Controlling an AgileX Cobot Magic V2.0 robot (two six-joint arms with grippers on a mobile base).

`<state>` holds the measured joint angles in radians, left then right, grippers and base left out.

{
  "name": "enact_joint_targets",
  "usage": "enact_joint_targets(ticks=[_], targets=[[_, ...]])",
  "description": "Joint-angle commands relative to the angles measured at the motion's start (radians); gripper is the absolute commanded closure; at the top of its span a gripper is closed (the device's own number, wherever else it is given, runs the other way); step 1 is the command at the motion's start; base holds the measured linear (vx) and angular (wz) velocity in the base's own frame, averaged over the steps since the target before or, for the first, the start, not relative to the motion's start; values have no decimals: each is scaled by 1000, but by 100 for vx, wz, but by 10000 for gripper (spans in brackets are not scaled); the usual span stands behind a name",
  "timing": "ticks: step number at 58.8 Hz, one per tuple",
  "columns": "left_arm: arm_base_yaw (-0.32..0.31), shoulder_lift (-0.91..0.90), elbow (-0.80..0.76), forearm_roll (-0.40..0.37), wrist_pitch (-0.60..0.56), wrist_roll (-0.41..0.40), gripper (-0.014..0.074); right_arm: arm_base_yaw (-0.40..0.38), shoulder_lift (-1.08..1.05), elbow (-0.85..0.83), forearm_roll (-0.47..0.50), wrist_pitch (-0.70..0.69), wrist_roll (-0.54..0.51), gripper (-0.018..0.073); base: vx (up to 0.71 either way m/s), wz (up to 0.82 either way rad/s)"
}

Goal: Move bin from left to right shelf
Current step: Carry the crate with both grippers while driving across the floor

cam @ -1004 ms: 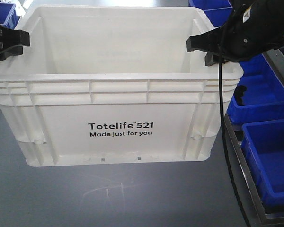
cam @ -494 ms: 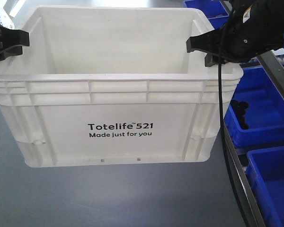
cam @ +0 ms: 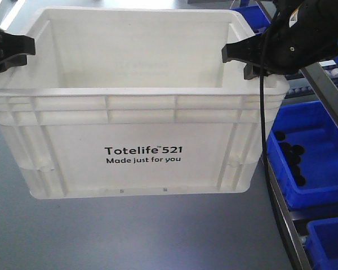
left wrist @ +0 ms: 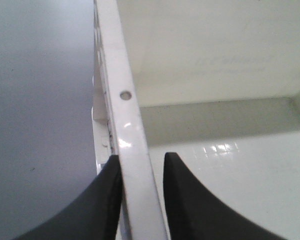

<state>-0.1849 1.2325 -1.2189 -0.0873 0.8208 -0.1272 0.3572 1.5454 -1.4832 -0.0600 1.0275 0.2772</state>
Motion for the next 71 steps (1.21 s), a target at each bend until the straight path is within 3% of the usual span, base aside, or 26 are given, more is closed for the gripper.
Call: enact_joint_targets(ticks=[1,71], targets=[[1,-40,-40,26,-115,30,494,-11,-55,-37,-66,-95,-7,540,34,1],[1,-40,-40,26,-115,30,494,-11,-55,-37,-66,-95,-7,540,36,1]])
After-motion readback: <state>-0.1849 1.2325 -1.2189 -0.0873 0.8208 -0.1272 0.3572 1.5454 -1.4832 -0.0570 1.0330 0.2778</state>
